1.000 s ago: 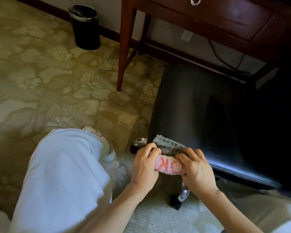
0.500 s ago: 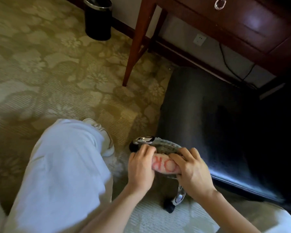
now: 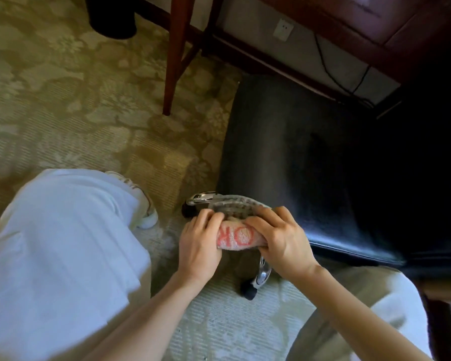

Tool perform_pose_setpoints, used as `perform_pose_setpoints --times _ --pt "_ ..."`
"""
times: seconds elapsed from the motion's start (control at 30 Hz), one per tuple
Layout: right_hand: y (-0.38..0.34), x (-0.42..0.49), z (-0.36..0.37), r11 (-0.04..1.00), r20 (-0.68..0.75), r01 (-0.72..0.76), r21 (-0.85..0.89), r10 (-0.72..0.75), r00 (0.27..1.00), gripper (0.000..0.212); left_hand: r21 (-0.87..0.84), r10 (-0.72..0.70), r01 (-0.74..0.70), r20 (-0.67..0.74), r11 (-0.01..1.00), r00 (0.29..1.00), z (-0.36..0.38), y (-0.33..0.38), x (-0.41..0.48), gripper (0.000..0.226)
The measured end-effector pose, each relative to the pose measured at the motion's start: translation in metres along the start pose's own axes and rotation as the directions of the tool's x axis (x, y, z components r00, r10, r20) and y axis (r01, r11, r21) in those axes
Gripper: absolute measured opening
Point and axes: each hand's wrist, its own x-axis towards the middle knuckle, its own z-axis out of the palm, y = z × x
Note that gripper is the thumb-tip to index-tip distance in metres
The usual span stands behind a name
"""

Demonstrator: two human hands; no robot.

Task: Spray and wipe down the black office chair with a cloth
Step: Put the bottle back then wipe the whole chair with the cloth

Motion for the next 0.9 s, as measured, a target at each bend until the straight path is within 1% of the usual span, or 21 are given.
perform_pose_setpoints --times 0.07,0.13,0.23,0.3,0.47,0.53,0.67,0.73,0.8,0.9 --pt "0.012 -0.027 0.000 1.000 -0.036 -0.009 -0.012 0.009 0.999 0.043 0.125 0.109 -0.110 0.014 0.986 0.994 -0.002 0.011 -0.002 0.061" --pt "0.025 -0.049 0.000 0.999 -0.044 -0.044 -0.031 0.043 0.998 0.045 0.207 0.221 -0.226 0.047 0.952 0.974 0.000 0.026 0.000 0.064" --pt "0.046 -0.075 -0.004 0.993 -0.057 -0.117 -0.030 0.115 0.992 0.051 0.268 0.349 -0.365 0.106 0.892 0.931 0.014 0.053 0.003 0.058" --pt "0.063 -0.090 -0.007 0.985 -0.066 -0.167 -0.032 0.165 0.984 0.055 0.280 0.397 -0.417 0.128 0.865 0.909 0.030 0.075 0.006 0.052" --pt "0.111 -0.128 -0.010 0.946 -0.035 -0.324 -0.029 0.323 0.946 0.063 0.293 0.447 -0.484 0.188 0.824 0.875 0.072 0.134 0.010 0.042" --pt "0.126 -0.143 -0.010 0.928 -0.043 -0.372 -0.003 0.372 0.927 0.065 0.295 0.450 -0.505 0.237 0.811 0.861 0.085 0.155 0.010 0.044" --pt "0.134 -0.166 -0.020 0.888 -0.100 -0.458 0.040 0.460 0.882 0.059 0.291 0.477 -0.563 0.316 0.774 0.820 0.091 0.184 0.007 0.054" --pt "0.131 -0.175 -0.032 0.884 -0.154 -0.466 0.037 0.466 0.872 0.058 0.285 0.510 -0.596 0.324 0.750 0.797 0.084 0.192 0.004 0.054" --pt "0.126 -0.179 -0.047 0.900 -0.200 -0.437 0.014 0.430 0.880 0.055 0.290 0.528 -0.613 0.322 0.735 0.786 0.073 0.198 0.002 0.054" --pt "0.118 -0.176 -0.071 0.911 -0.245 -0.412 -0.036 0.392 0.887 0.051 0.310 0.529 -0.608 0.306 0.730 0.791 0.052 0.208 0.003 0.054"
